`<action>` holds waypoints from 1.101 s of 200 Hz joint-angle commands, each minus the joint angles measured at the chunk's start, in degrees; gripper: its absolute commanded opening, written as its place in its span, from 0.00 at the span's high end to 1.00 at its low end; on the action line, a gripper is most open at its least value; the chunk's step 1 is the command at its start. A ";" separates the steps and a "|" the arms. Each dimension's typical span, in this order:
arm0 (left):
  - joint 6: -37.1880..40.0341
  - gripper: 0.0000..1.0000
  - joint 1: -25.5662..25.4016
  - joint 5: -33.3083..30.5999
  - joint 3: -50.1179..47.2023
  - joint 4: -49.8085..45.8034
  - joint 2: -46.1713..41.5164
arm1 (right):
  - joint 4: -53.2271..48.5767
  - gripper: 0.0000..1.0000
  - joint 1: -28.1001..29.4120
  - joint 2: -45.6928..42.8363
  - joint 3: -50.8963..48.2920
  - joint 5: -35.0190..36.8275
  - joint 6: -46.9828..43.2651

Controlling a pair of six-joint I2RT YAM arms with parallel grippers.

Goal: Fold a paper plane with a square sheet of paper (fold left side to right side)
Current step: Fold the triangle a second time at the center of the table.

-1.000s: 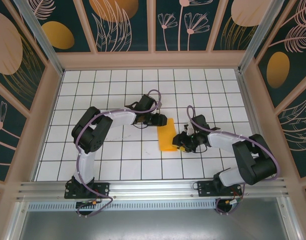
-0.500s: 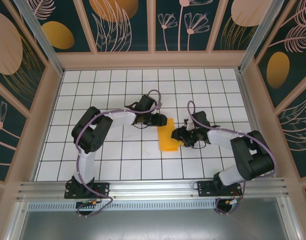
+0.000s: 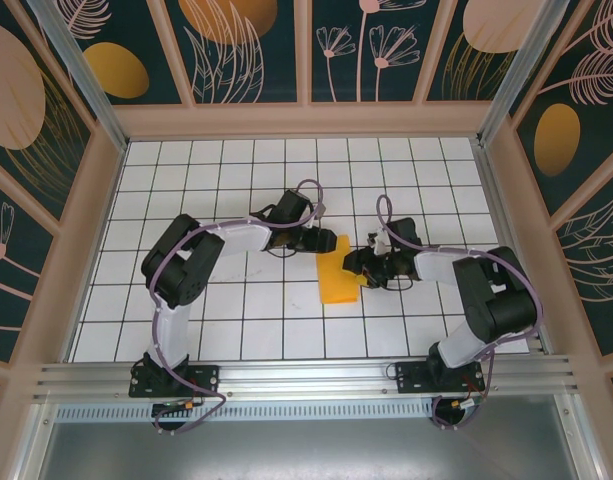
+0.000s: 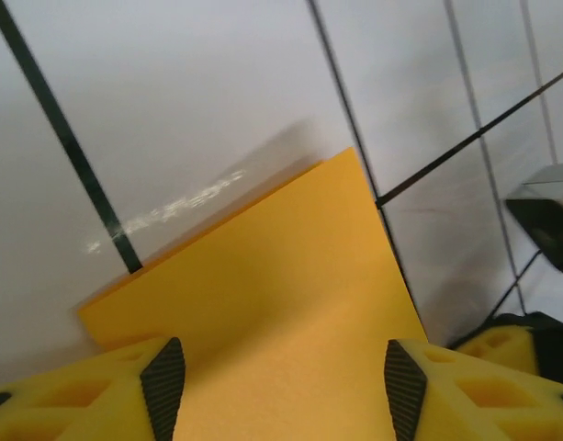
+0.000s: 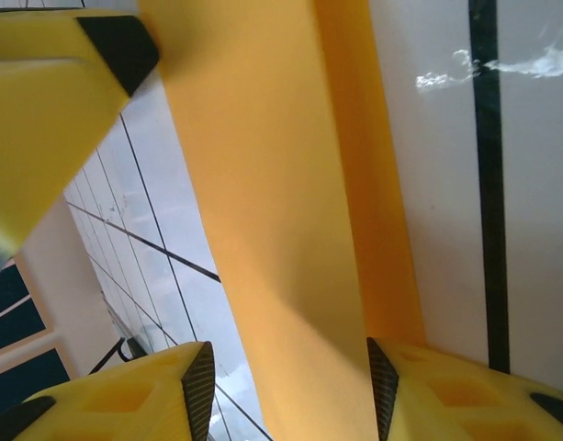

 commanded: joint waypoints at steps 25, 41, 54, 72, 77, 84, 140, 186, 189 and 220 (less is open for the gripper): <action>2.96 0.30 2.46 -3.59 -2.08 0.66 -12.44 | 5.39 0.65 -0.81 2.80 1.97 -2.33 2.67; 4.40 0.28 2.96 -6.49 -3.33 -0.38 -15.93 | 7.66 0.74 -0.80 2.65 1.66 -2.68 4.11; 6.17 0.27 2.98 -8.88 -4.85 -0.81 -20.34 | 9.36 0.83 -0.68 2.38 1.46 -2.96 5.58; 9.16 0.26 2.99 -10.90 -7.76 -0.40 -24.73 | 11.46 0.93 -0.31 2.01 1.44 -3.18 7.27; 9.99 0.25 3.00 -11.53 -8.69 -0.28 -25.92 | 11.96 0.96 -0.16 1.98 1.56 -3.07 7.70; 11.24 0.25 2.98 -11.77 -9.92 -0.06 -27.44 | 12.60 0.98 -0.06 2.05 1.90 -2.91 8.23; 14.45 0.25 2.82 -10.05 -18.99 1.63 -36.84 | 12.56 1.00 1.96 6.86 10.73 -2.74 6.89; 15.59 0.26 2.01 -10.39 -21.89 1.50 -39.66 | 7.25 1.00 2.54 11.98 18.84 -1.98 3.07; 15.75 0.26 1.78 -10.61 -22.03 1.42 -39.61 | 7.08 1.00 2.56 12.32 19.13 -1.91 3.14; 19.04 0.26 -4.41 -15.22 -22.23 0.21 -37.60 | 6.79 0.97 2.95 13.86 19.41 -2.26 4.55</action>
